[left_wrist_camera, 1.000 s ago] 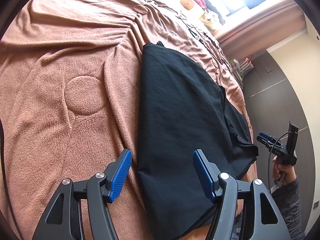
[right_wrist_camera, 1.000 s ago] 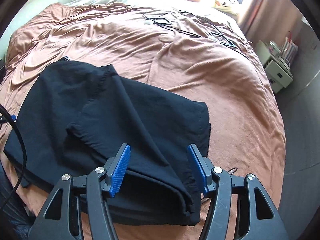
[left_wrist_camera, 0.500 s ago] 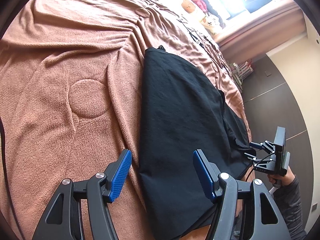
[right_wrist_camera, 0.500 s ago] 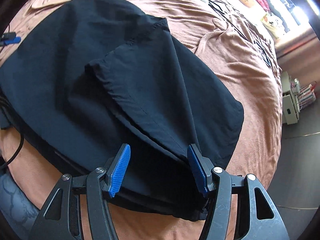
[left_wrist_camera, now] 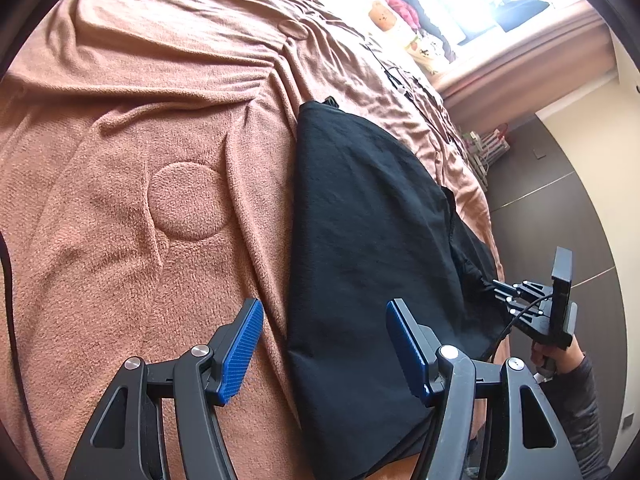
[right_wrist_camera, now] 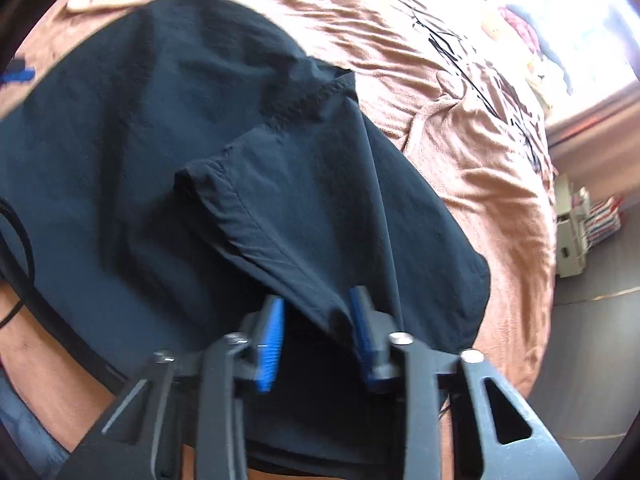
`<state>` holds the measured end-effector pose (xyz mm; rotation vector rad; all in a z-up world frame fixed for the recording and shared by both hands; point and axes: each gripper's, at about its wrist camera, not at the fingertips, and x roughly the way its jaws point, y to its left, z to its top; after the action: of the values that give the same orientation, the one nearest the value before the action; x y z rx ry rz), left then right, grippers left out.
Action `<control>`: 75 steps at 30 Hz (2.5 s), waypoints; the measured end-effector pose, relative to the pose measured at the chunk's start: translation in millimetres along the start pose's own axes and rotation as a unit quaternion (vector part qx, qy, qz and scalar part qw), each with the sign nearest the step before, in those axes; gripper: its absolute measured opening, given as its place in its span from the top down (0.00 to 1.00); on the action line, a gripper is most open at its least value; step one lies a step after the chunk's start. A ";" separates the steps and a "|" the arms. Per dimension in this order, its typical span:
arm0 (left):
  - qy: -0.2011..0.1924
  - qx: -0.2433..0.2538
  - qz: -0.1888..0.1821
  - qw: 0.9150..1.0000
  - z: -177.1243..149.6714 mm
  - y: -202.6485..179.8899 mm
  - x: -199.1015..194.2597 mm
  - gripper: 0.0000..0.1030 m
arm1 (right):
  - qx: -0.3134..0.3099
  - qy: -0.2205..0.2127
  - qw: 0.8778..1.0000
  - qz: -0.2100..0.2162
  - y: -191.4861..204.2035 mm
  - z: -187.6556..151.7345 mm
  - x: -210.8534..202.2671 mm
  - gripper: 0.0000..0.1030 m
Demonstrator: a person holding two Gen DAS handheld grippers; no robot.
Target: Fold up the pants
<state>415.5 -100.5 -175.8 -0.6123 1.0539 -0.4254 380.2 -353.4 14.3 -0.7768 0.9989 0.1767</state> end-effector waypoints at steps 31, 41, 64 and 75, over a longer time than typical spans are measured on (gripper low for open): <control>0.008 0.002 0.001 1.000 -1.0 -0.6 4.6 0.36 | 0.456 -0.043 0.882 0.107 -166.7 -83.8 6.5 1.00; 0.032 0.013 -0.009 0.999 -5.5 -7.6 16.0 0.36 | 0.427 -0.015 0.902 0.057 -161.9 -70.7 2.7 0.96; 0.055 0.033 0.002 0.998 -11.3 -19.9 31.4 0.36 | 0.541 -0.020 0.828 0.150 -129.7 -196.1 -47.5 0.51; 0.063 0.029 -0.001 0.998 -7.9 -23.4 30.5 0.36 | 0.537 -0.025 0.827 0.164 -127.3 -197.8 -37.3 0.95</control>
<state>421.0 -138.5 -183.8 -0.5407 1.1571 -0.4985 283.3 -568.2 48.8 0.4399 0.9852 -0.0867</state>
